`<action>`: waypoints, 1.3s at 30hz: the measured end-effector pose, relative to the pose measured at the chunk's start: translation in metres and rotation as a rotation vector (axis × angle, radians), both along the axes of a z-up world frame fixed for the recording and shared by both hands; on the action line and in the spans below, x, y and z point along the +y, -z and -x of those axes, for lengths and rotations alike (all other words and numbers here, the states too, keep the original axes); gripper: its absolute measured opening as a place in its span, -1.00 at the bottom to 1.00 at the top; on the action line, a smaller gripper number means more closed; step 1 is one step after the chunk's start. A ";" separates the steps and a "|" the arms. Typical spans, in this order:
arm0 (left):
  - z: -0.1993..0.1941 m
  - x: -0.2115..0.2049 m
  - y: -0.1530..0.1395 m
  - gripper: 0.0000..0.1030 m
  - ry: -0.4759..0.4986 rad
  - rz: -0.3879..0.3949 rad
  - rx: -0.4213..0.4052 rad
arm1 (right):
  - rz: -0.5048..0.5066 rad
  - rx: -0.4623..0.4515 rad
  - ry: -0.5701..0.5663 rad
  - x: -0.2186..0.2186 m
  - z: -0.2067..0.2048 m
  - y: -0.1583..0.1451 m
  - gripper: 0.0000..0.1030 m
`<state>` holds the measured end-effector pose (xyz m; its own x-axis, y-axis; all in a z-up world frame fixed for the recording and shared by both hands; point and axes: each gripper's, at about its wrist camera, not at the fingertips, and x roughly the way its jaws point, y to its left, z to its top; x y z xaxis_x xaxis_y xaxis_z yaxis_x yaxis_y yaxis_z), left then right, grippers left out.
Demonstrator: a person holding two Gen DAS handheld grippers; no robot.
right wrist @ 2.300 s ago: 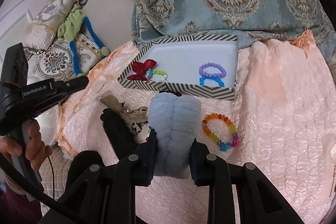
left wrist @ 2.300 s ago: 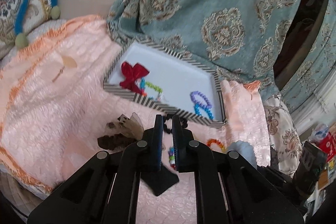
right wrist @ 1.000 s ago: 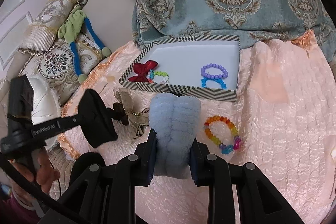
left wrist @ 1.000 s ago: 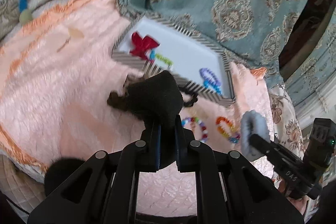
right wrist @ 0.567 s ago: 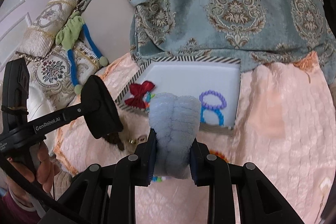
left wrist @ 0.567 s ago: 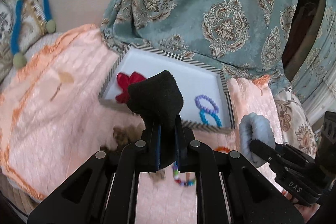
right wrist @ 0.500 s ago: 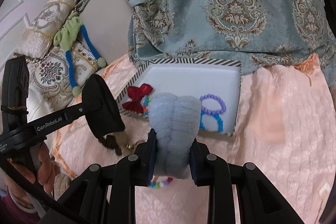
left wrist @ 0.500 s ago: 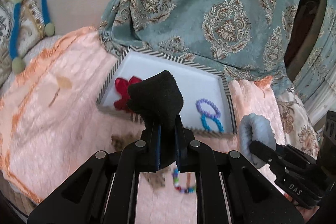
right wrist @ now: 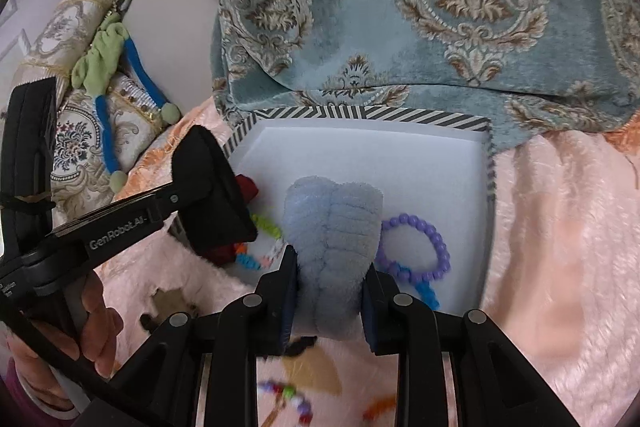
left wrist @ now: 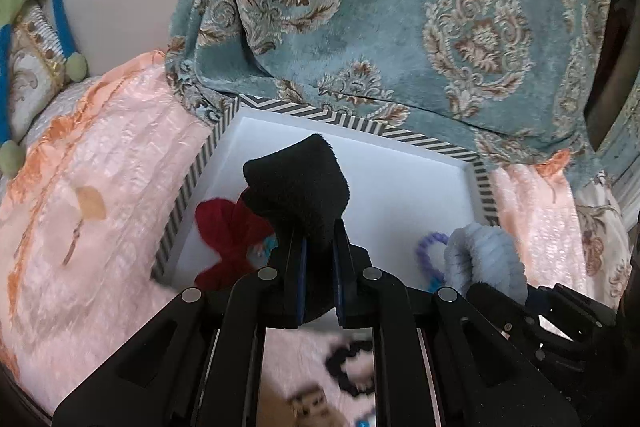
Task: Organize jewelry
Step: 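Open the left tool over the tray while the right tool releases the grey clip, then lift both open tools out of the tray toward the remaining accessories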
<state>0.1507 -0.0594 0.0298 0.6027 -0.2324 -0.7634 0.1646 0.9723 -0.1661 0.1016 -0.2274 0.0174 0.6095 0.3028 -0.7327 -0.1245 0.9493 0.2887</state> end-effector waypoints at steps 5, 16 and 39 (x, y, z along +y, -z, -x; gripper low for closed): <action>-0.031 -0.007 0.022 -0.81 -0.010 -0.017 0.035 | -0.026 0.044 0.008 0.000 -0.030 0.022 -0.51; -0.061 -0.001 0.053 -0.40 -0.057 -0.043 0.105 | -0.021 0.104 0.014 -0.004 -0.050 0.053 -0.12; 0.032 0.014 0.000 -0.09 -0.055 -0.083 -0.023 | 0.045 -0.005 0.081 0.002 0.035 -0.006 0.16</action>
<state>0.1182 -0.0453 0.0297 0.6305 -0.1351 -0.7644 0.1138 0.9902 -0.0811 0.0670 -0.2256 0.0233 0.6346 0.2191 -0.7412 -0.0486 0.9684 0.2446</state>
